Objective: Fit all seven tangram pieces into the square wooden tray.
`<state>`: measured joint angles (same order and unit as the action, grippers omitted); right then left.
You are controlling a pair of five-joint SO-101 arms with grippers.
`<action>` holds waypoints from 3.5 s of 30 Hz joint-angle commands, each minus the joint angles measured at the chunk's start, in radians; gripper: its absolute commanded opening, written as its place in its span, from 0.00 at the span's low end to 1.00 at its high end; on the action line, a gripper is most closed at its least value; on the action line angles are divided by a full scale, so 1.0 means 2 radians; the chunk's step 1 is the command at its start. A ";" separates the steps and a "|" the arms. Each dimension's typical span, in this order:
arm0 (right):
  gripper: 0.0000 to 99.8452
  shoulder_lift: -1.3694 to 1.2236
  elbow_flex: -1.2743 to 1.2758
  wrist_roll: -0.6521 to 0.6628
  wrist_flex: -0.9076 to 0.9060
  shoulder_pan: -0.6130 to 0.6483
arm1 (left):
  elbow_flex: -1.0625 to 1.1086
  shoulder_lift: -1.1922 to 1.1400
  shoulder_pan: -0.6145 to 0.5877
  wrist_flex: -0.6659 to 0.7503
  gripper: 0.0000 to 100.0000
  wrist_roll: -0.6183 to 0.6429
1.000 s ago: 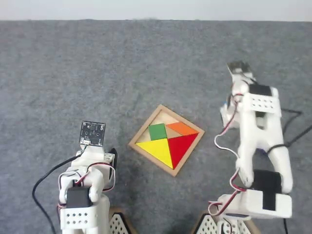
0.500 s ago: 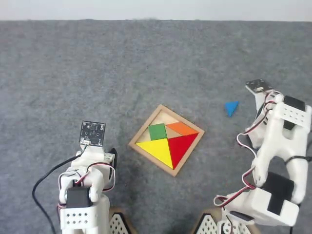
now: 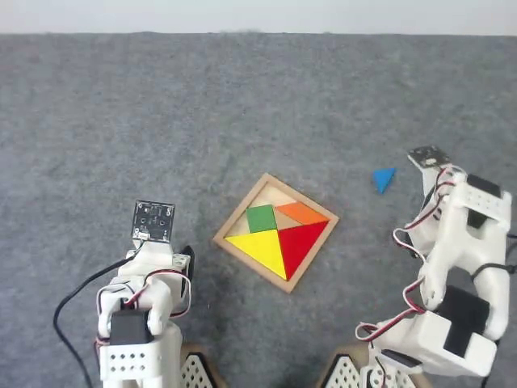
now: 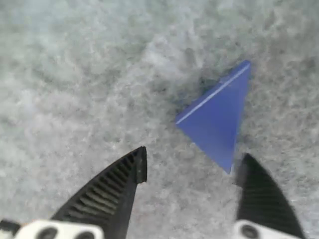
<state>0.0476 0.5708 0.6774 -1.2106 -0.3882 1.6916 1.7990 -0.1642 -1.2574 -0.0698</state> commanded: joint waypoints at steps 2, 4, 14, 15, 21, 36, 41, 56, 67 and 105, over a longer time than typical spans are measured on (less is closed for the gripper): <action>0.34 0.028 0.012 -0.031 0.049 -0.007 | -0.004 0.014 0.001 -0.005 0.15 -0.003; 0.33 0.027 0.013 -0.043 0.056 -0.009 | -0.004 0.014 0.001 -0.005 0.15 -0.003; 0.33 0.026 0.060 -0.048 0.096 -0.010 | -0.004 0.014 0.001 -0.005 0.15 -0.003; 0.33 0.026 0.063 -0.048 0.102 -0.010 | -0.004 0.014 0.001 -0.005 0.15 -0.003; 0.33 0.026 0.065 -0.052 0.109 -0.009 | -0.004 0.014 0.001 -0.005 0.15 -0.003; 0.33 0.020 0.064 -0.124 0.163 -0.007 | -0.004 0.014 0.001 -0.005 0.15 -0.003; 0.33 -0.015 0.048 -0.124 0.167 -0.008 | -0.004 0.014 0.001 -0.005 0.15 -0.003; 0.16 -0.043 0.019 -0.123 0.122 -0.007 | -0.004 0.014 0.001 -0.005 0.15 -0.003; 0.13 -0.021 0.020 -0.126 0.113 -0.007 | -0.004 0.014 0.001 -0.005 0.15 -0.003; 0.13 -0.120 -0.336 -0.247 -0.091 0.432 | -0.004 0.014 0.001 -0.005 0.15 -0.003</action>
<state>-0.1059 0.0721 0.1895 -1.3625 0.4266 1.6916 1.7990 -0.1642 -1.2574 -0.0698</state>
